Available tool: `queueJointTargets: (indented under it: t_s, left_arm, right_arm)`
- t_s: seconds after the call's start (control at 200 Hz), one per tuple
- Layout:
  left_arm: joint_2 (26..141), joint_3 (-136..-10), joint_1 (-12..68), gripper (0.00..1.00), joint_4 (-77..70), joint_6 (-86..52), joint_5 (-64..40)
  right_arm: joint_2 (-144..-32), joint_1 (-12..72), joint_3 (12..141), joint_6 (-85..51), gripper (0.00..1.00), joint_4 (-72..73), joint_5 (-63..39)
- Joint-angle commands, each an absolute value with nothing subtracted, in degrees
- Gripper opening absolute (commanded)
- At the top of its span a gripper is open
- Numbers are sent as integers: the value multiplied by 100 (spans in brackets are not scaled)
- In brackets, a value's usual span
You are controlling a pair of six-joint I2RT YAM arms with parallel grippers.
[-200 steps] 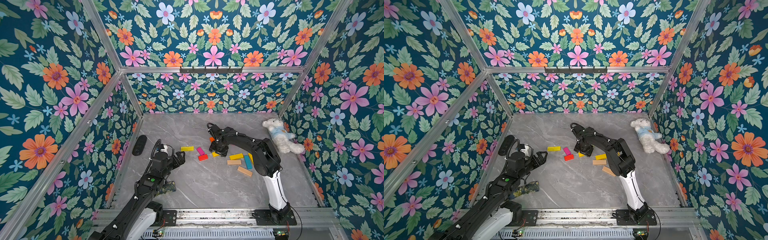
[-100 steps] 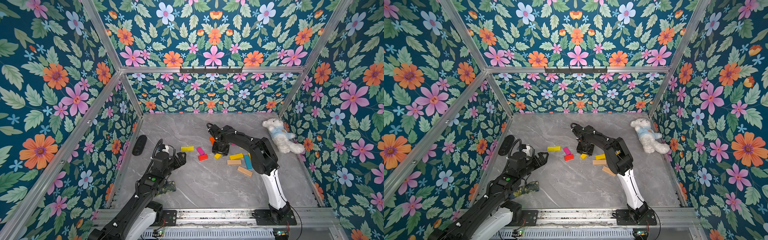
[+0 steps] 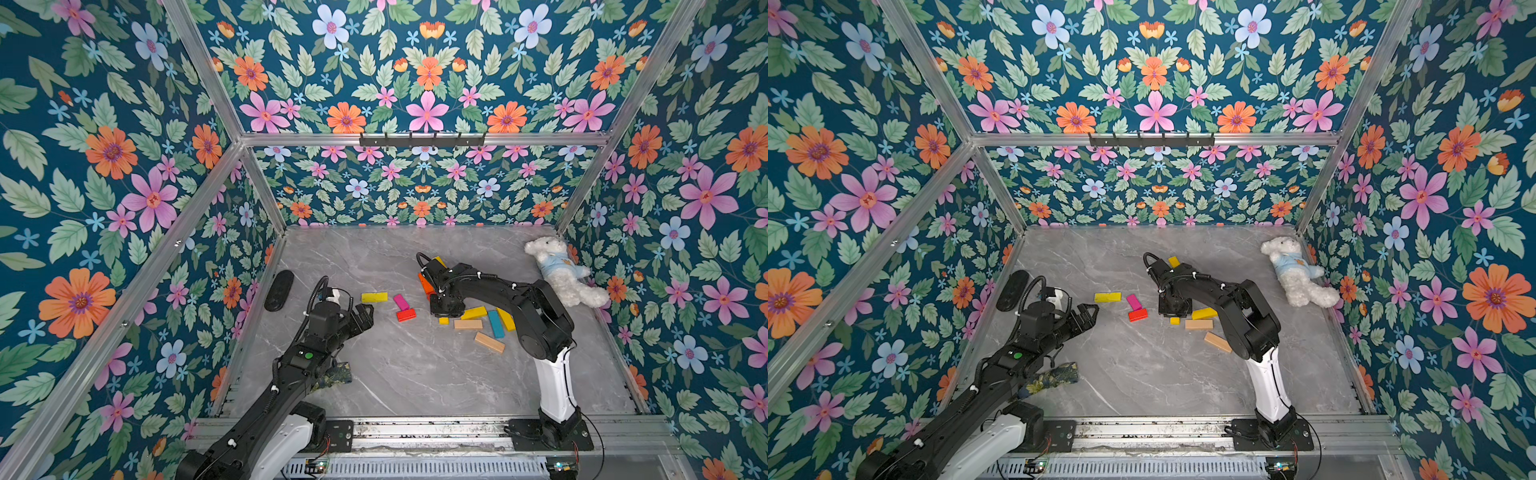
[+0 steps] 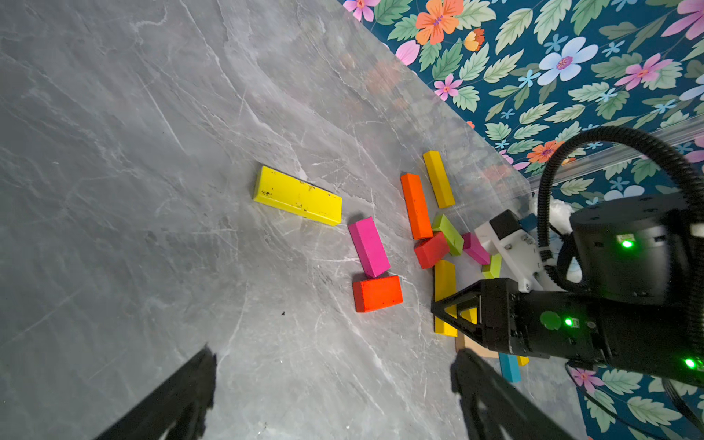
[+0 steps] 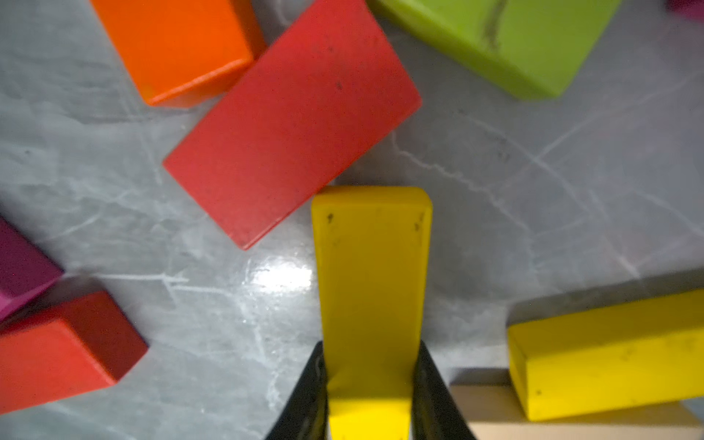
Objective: Assemble the letter h with building blocks
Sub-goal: Pick up the building block from the center of the board, then move the building block to the center of the board.
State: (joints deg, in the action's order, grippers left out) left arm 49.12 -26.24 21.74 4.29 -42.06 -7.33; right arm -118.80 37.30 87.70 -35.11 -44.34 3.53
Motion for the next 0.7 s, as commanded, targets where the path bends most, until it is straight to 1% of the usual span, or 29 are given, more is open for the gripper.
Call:
queueJointTargets:
  t_s: [0.0, 0.075, 0.185, 0.3, 0.425, 0.565, 0.695]
  left_arm:
    - [4904, -2717, 2179, 99, 514, -4175, -602]
    - [4820, -2775, 2179, 99, 676, -4141, -458]
    - [4660, -2771, 2179, 99, 762, -4126, -282]
    - [4596, -2821, 2179, 99, 844, -4140, -208]
    - [4544, -2841, 2178, 99, 903, -4137, -175]
    - [4561, -2831, 2177, 99, 957, -4155, -184]
    - [4562, -2862, 2177, 99, 1010, -4150, -202]
  right_arm:
    - [-11554, 3920, 8790, -3115, 11, -4253, 623]
    - [-11477, 4152, 9093, -3080, 11, -4622, 486]
    - [-11602, 4541, 9517, -3387, 11, -4839, -224]
    - [-12199, 4900, 10300, -3559, 9, -5089, -812]
    - [-12870, 5212, 11259, -3371, 9, -5413, -930]
    - [-13389, 5215, 11784, -3354, 9, -5566, -907]
    - [-13614, 4966, 11815, -3440, 8, -5612, -905]
